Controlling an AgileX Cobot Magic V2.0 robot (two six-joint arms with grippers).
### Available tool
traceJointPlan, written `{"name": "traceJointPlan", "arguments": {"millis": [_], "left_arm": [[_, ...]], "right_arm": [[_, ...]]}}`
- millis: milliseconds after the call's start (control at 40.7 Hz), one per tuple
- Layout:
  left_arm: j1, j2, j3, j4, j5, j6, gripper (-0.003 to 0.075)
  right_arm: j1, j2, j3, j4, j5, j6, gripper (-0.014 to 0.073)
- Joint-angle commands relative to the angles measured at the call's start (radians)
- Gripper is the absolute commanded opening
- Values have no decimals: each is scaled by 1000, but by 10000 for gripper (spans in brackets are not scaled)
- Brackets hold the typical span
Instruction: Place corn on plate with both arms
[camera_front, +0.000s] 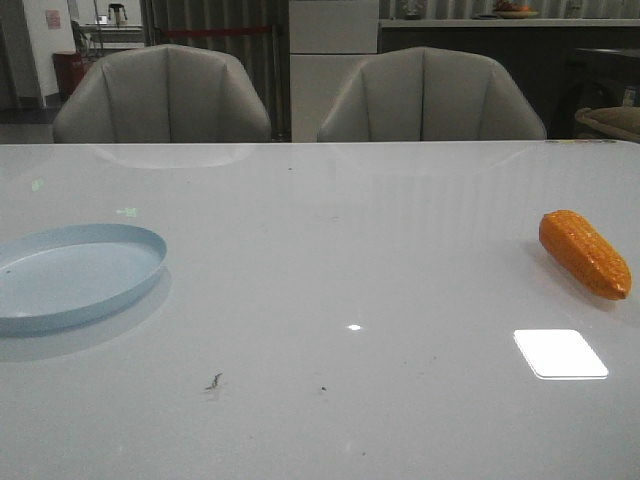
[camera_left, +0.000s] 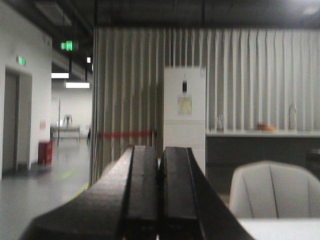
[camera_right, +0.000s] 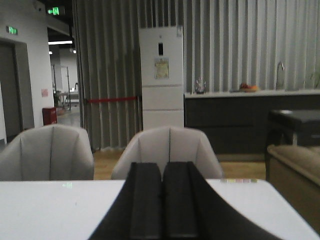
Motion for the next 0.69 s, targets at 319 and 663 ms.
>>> {"name": "traceJointPlan", "arguments": {"millis": [319, 663], "left_arm": [[2, 476, -423, 145, 0, -7, 94], [2, 758, -423, -24, 116, -7, 94]], "right_arm": [[-5, 530, -393, -106, -105, -4, 37], [-5, 833, -388, -57, 102, -4, 37]]}}
